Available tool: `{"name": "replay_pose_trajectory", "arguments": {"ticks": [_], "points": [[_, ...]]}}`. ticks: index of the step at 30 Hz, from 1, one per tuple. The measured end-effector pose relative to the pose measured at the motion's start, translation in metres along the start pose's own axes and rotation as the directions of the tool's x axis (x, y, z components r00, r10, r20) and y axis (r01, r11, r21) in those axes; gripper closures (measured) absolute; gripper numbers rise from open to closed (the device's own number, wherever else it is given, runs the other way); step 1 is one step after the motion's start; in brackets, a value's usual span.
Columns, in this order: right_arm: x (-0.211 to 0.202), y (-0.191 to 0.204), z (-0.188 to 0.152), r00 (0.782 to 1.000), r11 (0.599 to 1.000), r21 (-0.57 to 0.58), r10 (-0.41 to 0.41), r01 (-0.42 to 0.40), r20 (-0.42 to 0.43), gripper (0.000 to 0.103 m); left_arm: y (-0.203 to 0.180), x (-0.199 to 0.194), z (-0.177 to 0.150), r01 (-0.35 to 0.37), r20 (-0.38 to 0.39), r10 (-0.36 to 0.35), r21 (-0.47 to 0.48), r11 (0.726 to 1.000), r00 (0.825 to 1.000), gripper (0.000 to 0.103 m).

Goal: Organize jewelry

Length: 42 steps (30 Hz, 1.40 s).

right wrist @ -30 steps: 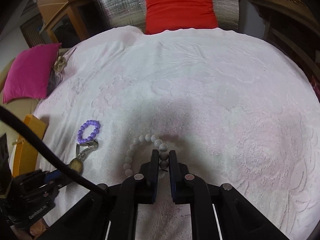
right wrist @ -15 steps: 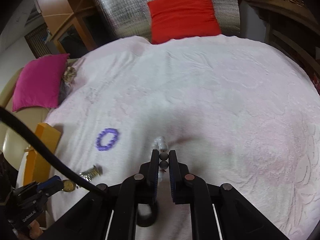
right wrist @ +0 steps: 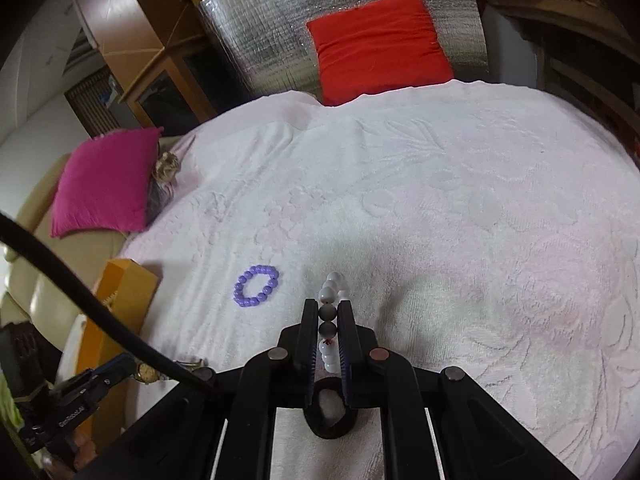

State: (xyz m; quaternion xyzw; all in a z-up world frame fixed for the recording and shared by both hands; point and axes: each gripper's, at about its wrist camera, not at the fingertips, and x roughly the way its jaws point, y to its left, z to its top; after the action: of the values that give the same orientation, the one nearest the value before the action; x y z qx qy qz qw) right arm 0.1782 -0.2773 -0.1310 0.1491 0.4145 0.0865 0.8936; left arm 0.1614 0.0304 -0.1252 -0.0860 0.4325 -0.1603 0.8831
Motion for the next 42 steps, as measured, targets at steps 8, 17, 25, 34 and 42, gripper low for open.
{"name": "replay_pose_trajectory", "arguments": {"ticks": [8, 17, 25, 34, 42], "points": [[-0.017, 0.013, 0.002, 0.996, 0.996, -0.012, 0.085, -0.085, 0.037, 0.092, 0.001, -0.039, 0.006, 0.030, 0.071, -0.029, -0.007, 1.000, 0.997, 0.088], [-0.023, 0.067, -0.005, 0.984, 0.982, -0.104, 0.163, -0.155, 0.069, 0.092, 0.024, -0.116, 0.017, 0.005, 0.178, -0.001, -0.022, 1.000, 0.984, 0.089], [-0.024, 0.166, -0.015, 0.953, 0.928, -0.235, 0.303, -0.291, 0.017, 0.092, 0.062, -0.186, 0.020, -0.081, 0.254, 0.090, -0.047, 0.996, 0.963, 0.089], [-0.005, 0.293, -0.043, 0.888, 0.819, -0.345, 0.438, -0.458, -0.139, 0.092, 0.122, -0.232, 0.007, -0.162, 0.283, 0.191, -0.121, 0.979, 0.940, 0.089], [0.039, 0.365, -0.093, 0.838, 0.755, -0.377, 0.428, -0.537, -0.338, 0.092, 0.174, -0.214, -0.016, -0.176, 0.205, 0.217, -0.200, 0.964, 0.954, 0.089]]}}
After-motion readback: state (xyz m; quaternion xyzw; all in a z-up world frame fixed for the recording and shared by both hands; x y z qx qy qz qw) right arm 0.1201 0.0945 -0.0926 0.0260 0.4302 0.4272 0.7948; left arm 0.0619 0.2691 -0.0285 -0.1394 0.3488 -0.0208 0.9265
